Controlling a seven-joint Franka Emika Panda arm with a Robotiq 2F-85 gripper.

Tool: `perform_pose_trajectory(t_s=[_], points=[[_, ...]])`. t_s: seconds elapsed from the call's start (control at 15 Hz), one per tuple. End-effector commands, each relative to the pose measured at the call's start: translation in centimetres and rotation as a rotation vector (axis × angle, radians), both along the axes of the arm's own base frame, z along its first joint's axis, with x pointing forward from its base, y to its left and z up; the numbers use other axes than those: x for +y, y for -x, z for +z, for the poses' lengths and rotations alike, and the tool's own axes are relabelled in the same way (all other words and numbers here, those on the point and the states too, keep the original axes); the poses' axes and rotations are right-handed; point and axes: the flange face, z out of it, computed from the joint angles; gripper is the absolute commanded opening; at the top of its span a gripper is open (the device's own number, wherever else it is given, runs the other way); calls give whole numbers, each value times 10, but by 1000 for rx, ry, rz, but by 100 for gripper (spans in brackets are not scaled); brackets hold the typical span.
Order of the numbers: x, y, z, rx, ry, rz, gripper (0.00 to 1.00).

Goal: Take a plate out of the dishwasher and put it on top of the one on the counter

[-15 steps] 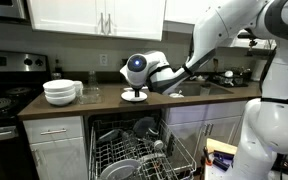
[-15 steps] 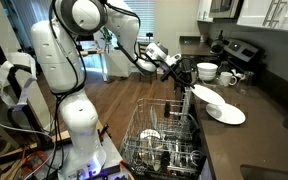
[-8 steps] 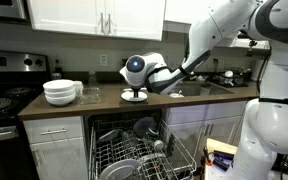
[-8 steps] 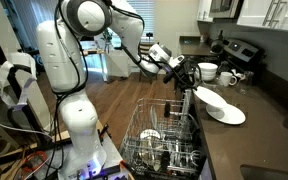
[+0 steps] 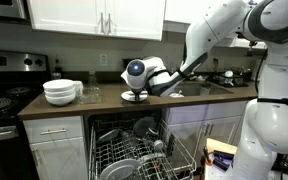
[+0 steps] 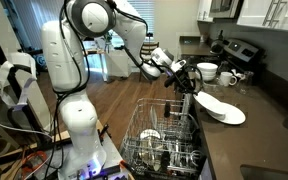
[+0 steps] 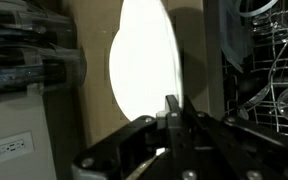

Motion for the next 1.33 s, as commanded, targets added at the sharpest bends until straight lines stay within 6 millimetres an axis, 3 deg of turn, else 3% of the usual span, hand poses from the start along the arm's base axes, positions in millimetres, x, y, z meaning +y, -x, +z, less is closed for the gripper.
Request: perform_pose_trajectory(t_s=[0.0,0.47,1.27], points=[[-21,-14,5,-19,-10,24,3],[-51,-37,-1,-55,-8,37,3],[-68,-65,-21,-73,3,47,3]])
